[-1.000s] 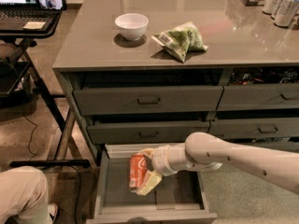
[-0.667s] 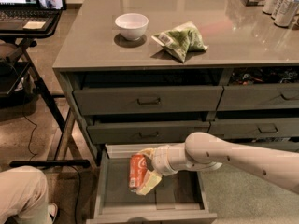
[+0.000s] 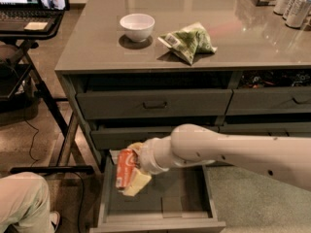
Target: Pick coke can from bottom drawer and place on counter
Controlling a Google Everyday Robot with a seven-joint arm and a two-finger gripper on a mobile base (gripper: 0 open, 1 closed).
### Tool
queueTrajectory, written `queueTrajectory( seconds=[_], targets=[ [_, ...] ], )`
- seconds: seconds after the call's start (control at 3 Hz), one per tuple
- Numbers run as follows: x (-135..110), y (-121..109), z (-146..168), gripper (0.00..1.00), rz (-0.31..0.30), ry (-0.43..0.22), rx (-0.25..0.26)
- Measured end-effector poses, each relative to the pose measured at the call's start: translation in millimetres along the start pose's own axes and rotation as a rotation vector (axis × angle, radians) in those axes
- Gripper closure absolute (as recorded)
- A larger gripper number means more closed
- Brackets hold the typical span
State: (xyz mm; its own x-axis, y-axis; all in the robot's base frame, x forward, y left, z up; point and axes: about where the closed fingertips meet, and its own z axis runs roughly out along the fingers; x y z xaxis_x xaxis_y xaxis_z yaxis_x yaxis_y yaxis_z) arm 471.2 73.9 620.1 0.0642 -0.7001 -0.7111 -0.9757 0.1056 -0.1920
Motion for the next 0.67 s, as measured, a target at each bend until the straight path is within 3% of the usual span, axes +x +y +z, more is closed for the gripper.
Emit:
queueTrajectory(
  seconds=[0.33,0.67],
  targets=[
    [-38,-24,-18,1.00,-0.053,0.088,0.071],
    [-83,-73,-69,1.00,-0.160,0.174,0.198]
  ],
)
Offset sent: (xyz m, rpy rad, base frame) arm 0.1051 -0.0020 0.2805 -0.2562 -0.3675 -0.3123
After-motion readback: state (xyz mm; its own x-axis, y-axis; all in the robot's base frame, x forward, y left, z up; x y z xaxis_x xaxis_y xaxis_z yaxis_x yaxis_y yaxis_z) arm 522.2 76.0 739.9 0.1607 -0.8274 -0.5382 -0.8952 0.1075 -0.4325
